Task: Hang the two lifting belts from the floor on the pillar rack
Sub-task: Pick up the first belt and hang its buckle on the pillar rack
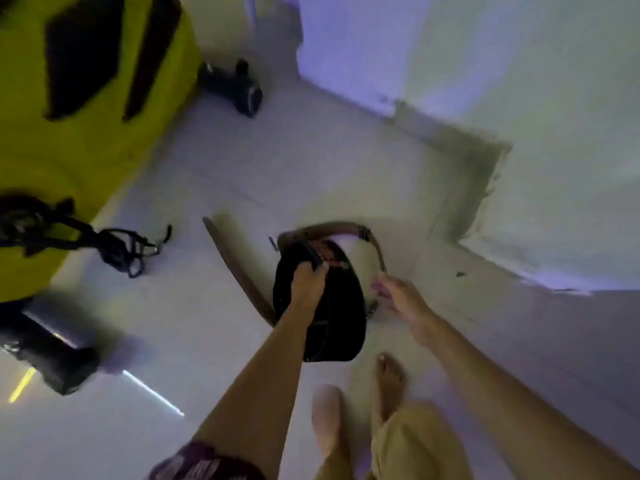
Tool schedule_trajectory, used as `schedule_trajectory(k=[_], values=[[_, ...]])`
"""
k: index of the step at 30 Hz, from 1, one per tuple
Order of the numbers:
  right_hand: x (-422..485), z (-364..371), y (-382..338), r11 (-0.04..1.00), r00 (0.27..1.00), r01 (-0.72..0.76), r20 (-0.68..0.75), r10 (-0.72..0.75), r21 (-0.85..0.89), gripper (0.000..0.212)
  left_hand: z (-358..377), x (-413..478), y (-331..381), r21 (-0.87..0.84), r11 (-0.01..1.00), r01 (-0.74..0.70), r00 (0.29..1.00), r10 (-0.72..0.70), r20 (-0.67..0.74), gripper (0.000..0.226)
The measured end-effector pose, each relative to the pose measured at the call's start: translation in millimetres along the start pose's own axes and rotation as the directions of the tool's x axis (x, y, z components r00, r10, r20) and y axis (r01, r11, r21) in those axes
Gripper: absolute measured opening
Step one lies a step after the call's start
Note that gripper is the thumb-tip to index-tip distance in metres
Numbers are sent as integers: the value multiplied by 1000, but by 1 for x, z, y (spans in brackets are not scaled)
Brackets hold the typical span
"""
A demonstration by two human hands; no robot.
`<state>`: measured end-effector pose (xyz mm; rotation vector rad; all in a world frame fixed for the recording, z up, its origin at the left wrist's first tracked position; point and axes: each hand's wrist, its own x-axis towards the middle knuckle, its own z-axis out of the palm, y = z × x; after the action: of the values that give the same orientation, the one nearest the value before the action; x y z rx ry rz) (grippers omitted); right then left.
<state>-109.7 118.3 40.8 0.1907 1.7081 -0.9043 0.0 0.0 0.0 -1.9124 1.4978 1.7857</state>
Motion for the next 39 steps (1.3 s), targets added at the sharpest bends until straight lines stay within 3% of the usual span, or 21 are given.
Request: schedule_trajectory(k=[2, 5, 7, 10, 13, 16, 18, 22, 25, 30, 34, 36, 39], values=[[79, 27, 10, 999, 1000, -3, 30, 4, -42, 18, 14, 67, -10, -187, 978, 91, 994, -100, -37, 35], [166, 56, 29, 991, 994, -53, 85, 64, -126, 50, 25, 134, -24, -329, 923, 197, 980, -196, 38, 45], [171, 59, 38, 986, 985, -121, 108, 133, -112, 47, 27, 136, -31, -406, 893, 192, 980, -193, 41, 38], [119, 51, 18, 981, 981, -193, 22, 193, 10, 28, 12, 82, -24, -567, 801, 193, 980, -185, 71, 18], [12, 40, -11, 980, 980, -197, 8, 197, 31, 46, -19, -28, -5, -629, 732, 262, 965, -183, 189, 17], [-114, 23, -42, 969, 979, -204, 12, 204, 142, 66, -52, -163, 46, -530, 796, 292, 932, -112, 345, 35], [-197, 5, -69, 955, 981, -196, 43, 191, 223, 72, -75, -250, 82, -425, 881, 208, 902, -5, 431, 40], [-322, -42, -122, 947, 985, -72, 172, 19, 312, 67, -104, -370, 122, -424, 905, -20, 868, 227, 442, 34], [-388, -75, -159, 896, 950, 50, 255, -178, 440, 68, -103, -435, 159, -404, 886, -227, 748, 425, 510, 27], [-475, -151, -185, 786, 909, 269, 124, -398, 556, 65, -77, -522, 199, -387, 809, -443, 560, 586, 585, 24], [-530, -203, -168, 687, 842, 434, 8, -539, 582, 31, -40, -565, 201, -351, 778, -522, 458, 602, 654, 23], [-555, -220, -146, 659, 764, 547, 14, -645, 516, 23, -19, -582, 204, -381, 807, -451, 472, 578, 666, 46], [-587, -239, -102, 693, 679, 654, 167, -715, 303, 22, 9, -611, 223, -461, 849, -259, 588, 518, 622, 70]])
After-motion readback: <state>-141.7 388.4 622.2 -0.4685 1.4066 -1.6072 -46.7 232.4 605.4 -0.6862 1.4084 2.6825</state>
